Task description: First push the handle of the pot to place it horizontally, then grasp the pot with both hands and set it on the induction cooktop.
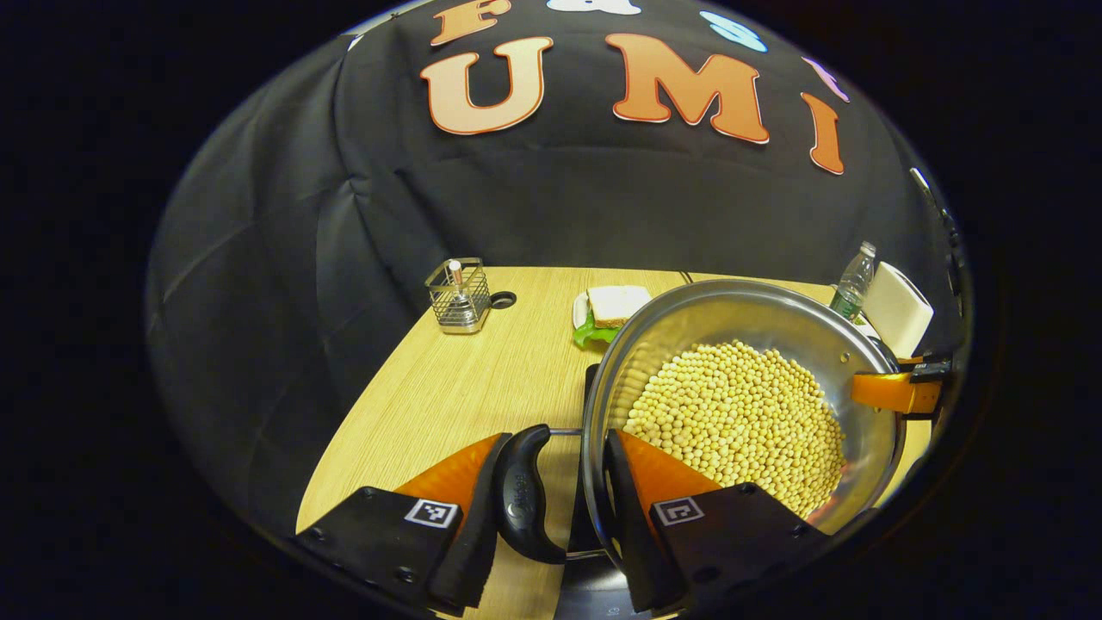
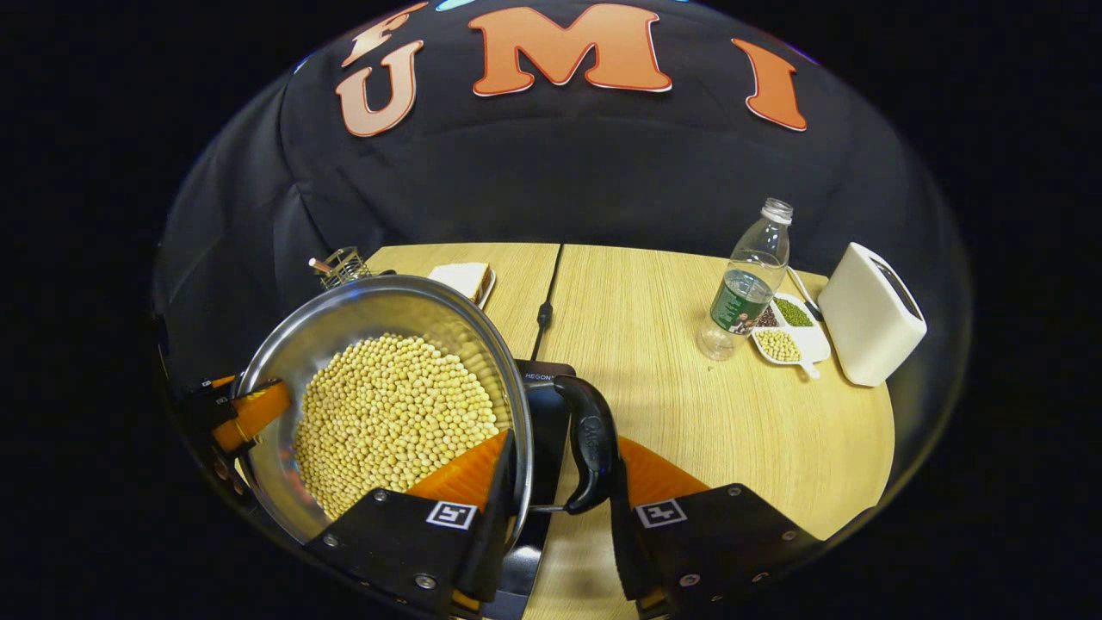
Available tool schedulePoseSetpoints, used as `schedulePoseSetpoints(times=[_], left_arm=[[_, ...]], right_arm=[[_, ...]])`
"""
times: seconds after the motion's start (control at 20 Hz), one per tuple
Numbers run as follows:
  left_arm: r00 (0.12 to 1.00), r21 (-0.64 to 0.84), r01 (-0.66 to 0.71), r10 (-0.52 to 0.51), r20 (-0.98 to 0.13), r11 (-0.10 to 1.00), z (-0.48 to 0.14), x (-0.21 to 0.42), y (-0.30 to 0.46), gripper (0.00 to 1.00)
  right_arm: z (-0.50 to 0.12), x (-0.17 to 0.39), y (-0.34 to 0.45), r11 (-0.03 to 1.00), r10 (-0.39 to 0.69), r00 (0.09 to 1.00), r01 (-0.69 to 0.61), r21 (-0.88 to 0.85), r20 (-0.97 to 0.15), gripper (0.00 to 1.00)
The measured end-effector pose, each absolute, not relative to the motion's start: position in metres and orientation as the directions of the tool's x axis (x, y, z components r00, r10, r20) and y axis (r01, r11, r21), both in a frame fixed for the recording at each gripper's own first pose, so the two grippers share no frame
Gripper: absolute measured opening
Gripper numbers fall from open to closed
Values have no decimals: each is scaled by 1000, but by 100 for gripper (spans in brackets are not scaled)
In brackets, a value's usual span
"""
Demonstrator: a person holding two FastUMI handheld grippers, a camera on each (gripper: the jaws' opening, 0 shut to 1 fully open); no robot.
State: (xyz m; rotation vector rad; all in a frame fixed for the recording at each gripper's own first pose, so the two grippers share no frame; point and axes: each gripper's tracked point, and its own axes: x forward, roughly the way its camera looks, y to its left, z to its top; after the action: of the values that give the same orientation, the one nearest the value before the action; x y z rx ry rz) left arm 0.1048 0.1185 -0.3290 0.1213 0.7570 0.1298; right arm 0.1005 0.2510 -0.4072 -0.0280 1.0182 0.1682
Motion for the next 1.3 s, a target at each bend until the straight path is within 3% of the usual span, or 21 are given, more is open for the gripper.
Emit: schedulePoseSetpoints(times=[0.05,0.1,0.2,0.25,0.3,0.35,0.4,0.5,0.55,0.65,0.7,0.75,0.9,0.95,1.15,1.2,1.25,1.3], left_arm=[[716,154,-71,157,-680,986,-332,105,118,68],[714,152,-68,154,-682,986,-334,106,120,68],[711,145,-65,148,-688,987,-338,108,121,65],[708,142,-63,145,-691,988,-340,110,121,65],[706,139,-62,142,-694,988,-343,110,120,65],[704,136,-61,139,-696,989,-346,112,120,65],[702,135,-61,139,-699,989,-348,112,120,68],[697,132,-60,136,-704,989,-352,114,120,65],[694,130,-60,135,-707,990,-352,115,119,65],[692,126,-60,132,-710,990,-354,117,119,72],[688,122,-63,132,-713,991,-357,116,119,72],[686,120,-62,129,-716,991,-358,117,118,65],[683,128,-55,131,-719,990,-361,118,117,68],[677,131,-53,132,-724,990,-362,120,116,68],[682,130,-66,140,-717,989,-365,119,117,68],[684,134,-72,146,-714,988,-362,118,118,72],[700,145,-75,155,-697,987,-355,121,118,78],[719,157,-72,161,-676,985,-345,125,118,77]], right_arm=[[-409,100,252,987,121,513,-151,50,-850,48],[-412,99,252,988,115,507,-146,46,-854,53],[-414,99,253,990,104,503,-137,40,-858,48],[-414,98,253,990,98,502,-134,35,-859,53],[-415,98,252,991,93,500,-130,32,-861,48],[-416,98,253,992,90,498,-126,30,-863,53],[-418,97,254,992,86,496,-122,29,-864,53],[-422,97,255,993,80,491,-117,26,-867,49],[-424,96,257,993,78,487,-112,26,-870,53],[-429,95,260,995,70,476,-102,24,-877,53],[-430,95,260,995,65,475,-101,19,-877,53],[-431,96,260,995,62,475,-98,16,-878,49],[-434,95,259,995,62,465,-96,19,-883,58],[-437,92,261,995,64,454,-95,23,-889,54],[-435,98,261,995,59,494,-104,9,-867,63],[-432,97,261,994,68,496,-110,15,-866,65],[-426,97,262,993,81,506,-113,27,-859,60],[-417,102,260,993,92,529,-113,37,-843,72]])
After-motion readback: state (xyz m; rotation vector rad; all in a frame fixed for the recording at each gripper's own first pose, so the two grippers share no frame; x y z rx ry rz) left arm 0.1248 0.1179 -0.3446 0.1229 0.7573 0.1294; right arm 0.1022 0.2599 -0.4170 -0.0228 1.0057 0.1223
